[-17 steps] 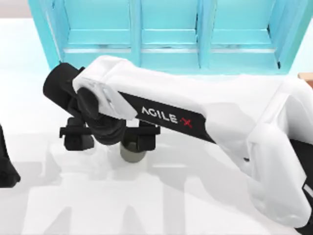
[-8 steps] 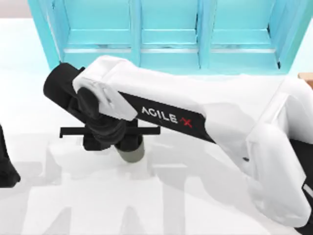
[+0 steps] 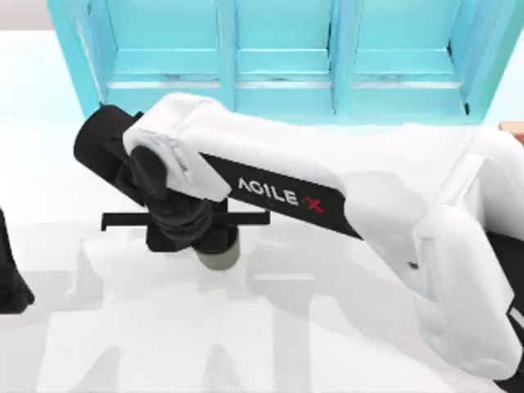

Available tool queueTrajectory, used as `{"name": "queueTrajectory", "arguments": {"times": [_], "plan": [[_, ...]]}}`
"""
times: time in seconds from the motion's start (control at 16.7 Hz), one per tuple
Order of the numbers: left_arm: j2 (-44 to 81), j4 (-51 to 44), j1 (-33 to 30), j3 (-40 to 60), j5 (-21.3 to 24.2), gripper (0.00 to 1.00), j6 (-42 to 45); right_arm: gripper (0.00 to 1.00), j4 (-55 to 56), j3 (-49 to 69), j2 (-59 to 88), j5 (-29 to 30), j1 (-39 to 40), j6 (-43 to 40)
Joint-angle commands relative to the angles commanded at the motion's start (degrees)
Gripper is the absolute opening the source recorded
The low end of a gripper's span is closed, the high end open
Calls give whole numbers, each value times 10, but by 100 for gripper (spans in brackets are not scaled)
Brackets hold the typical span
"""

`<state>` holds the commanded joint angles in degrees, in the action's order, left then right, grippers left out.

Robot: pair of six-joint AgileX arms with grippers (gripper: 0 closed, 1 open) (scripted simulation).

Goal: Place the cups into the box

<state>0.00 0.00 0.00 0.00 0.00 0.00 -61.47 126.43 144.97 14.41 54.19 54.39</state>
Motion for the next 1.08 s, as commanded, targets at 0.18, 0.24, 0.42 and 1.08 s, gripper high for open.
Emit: {"name": "queueTrajectory", "arguments": {"times": [0.18,0.24,0.42,1.08], "plan": [[0,0,0,0,0,100,0,0,-1,-4,-4,1,1,-1],[0,0,0,0,0,100,0,0,-2,-9,-12,0,-1,-3],[0,0,0,0,0,100,0,0,-8,-54,-70,-4,-19,-24],[0,0,0,0,0,100,0,0,-38,-191,-246,-16,-74,-79]]}}
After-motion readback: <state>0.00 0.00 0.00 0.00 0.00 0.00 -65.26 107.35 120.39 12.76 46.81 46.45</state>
